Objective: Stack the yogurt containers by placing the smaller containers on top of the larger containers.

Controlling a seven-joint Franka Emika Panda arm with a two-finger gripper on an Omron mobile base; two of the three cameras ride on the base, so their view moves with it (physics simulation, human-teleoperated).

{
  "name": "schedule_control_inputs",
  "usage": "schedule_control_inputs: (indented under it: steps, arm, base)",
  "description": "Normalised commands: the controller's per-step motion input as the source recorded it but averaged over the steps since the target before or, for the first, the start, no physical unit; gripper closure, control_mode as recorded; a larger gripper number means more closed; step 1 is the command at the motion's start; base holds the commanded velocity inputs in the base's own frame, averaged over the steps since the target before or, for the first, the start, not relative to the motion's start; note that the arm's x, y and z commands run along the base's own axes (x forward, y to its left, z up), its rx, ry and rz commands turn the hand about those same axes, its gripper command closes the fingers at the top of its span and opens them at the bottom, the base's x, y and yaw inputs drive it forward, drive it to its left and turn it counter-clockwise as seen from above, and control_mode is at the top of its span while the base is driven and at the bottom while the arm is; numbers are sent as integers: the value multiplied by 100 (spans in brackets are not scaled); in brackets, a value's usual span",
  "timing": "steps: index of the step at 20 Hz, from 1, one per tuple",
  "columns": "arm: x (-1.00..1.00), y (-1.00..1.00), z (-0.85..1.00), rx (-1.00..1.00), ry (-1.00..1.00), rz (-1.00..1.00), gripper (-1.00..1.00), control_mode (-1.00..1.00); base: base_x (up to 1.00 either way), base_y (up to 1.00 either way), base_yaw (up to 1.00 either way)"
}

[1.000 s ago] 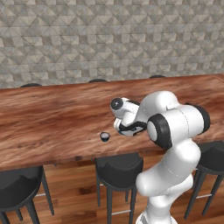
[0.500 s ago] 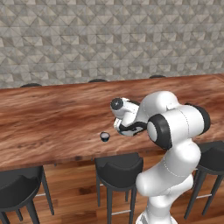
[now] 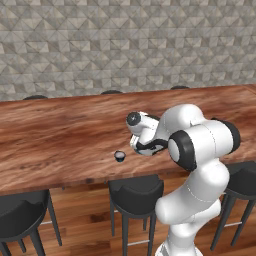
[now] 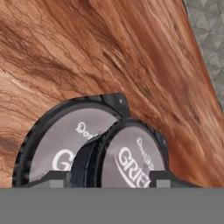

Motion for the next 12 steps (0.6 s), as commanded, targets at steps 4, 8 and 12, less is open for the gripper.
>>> schedule_control_inputs:
  steps: [4, 8, 12]
  arm:
    - [0, 0, 0, 0, 0, 0, -100, -100]
    - [0, 0, 0, 0, 0, 0, -100, -100]
    - [0, 8, 0, 0, 0, 0, -100, -100]
  base:
    - [0, 0, 0]
    - [0, 0, 0]
    - [0, 0, 0]
